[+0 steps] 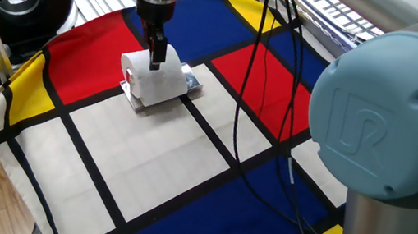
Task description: Put the toilet paper on its holder
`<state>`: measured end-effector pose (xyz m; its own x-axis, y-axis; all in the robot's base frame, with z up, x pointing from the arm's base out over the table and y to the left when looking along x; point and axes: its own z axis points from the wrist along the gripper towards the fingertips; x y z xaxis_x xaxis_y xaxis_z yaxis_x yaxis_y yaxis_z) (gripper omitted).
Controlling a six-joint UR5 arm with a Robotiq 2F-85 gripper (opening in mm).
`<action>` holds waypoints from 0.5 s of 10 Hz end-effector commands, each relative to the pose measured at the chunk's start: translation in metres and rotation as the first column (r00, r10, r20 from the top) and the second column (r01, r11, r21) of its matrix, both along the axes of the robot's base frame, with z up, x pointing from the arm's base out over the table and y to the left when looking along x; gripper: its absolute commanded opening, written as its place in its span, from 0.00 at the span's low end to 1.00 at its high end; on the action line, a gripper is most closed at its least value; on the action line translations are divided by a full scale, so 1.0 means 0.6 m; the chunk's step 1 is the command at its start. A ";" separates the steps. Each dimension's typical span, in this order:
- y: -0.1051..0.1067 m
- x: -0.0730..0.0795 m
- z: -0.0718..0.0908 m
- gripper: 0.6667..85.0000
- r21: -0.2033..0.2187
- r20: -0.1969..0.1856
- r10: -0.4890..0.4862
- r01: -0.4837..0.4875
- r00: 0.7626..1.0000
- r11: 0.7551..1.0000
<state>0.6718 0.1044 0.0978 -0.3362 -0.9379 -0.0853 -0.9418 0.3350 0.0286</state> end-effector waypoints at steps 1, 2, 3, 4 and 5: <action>-0.030 0.005 0.013 0.90 -0.005 -0.003 0.011 -0.011 1.000 1.000; -0.045 0.006 0.014 0.90 -0.011 -0.003 0.016 -0.016 1.000 1.000; -0.069 0.008 0.014 0.87 -0.020 0.002 0.021 -0.021 1.000 1.000; -0.092 0.011 0.012 0.83 -0.025 0.013 0.028 -0.028 1.000 0.999; -0.115 0.011 0.009 0.81 -0.030 0.018 0.034 -0.034 0.999 0.999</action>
<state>0.6762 0.0623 0.1026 -0.3133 -0.9477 -0.0615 -0.9496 0.3131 0.0135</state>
